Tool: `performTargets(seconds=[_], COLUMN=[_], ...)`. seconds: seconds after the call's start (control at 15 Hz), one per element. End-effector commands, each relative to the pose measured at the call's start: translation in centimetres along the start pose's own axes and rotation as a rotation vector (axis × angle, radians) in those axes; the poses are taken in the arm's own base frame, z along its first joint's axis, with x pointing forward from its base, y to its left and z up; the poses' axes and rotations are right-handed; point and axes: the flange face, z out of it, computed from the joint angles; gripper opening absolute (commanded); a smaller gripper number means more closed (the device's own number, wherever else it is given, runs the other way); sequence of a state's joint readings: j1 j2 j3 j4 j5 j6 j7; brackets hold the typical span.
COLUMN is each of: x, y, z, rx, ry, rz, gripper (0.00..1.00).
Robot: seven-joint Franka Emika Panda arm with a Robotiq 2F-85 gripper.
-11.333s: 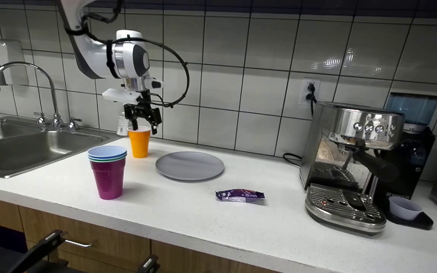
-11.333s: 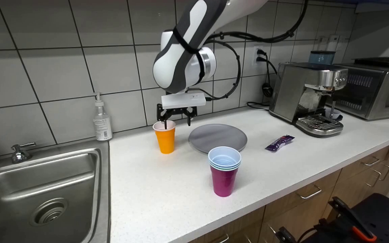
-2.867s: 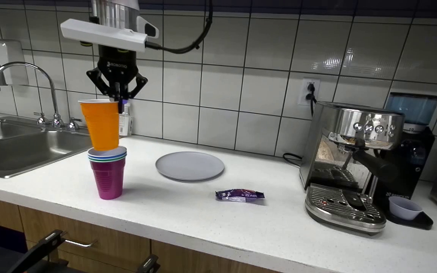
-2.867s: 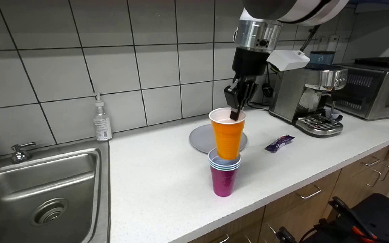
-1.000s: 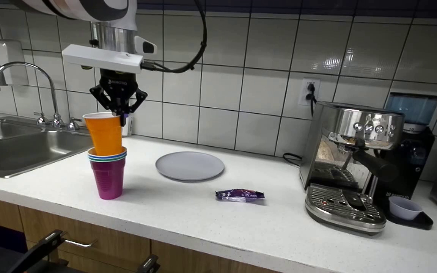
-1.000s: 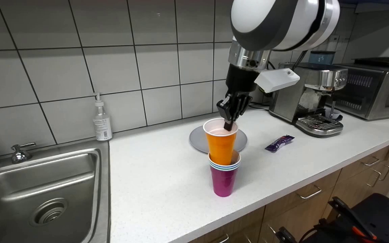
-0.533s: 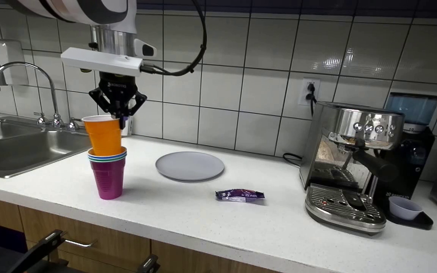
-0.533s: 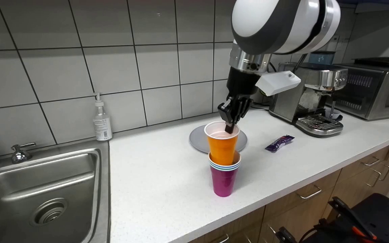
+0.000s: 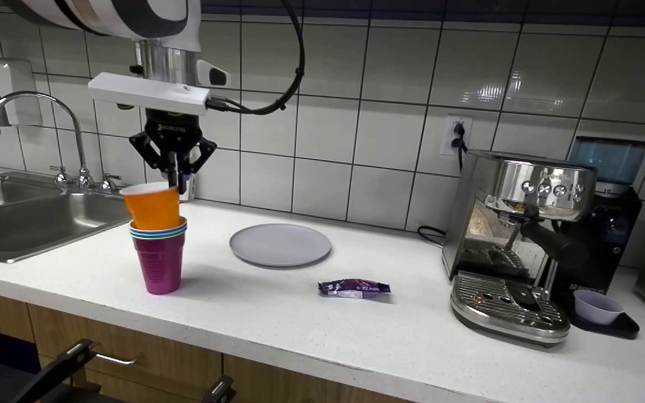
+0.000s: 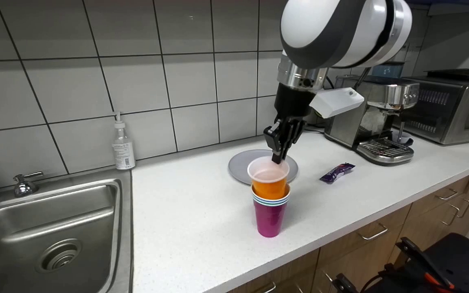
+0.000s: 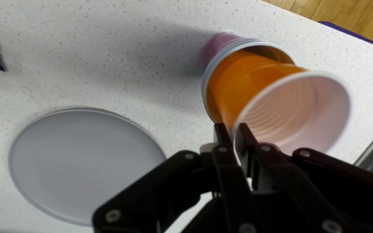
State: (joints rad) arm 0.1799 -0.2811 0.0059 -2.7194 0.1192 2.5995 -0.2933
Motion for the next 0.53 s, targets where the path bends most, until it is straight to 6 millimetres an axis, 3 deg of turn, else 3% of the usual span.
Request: performTargets(seconds=[0.0,0.47], x=[-0.11,0.04], y=[-0.17,-0.02], z=[-0.05,0.05], rx=[-0.022,-0.021], ry=[0.008,0.003], rz=[0.001,0.006], gripper=[0.44,0.96])
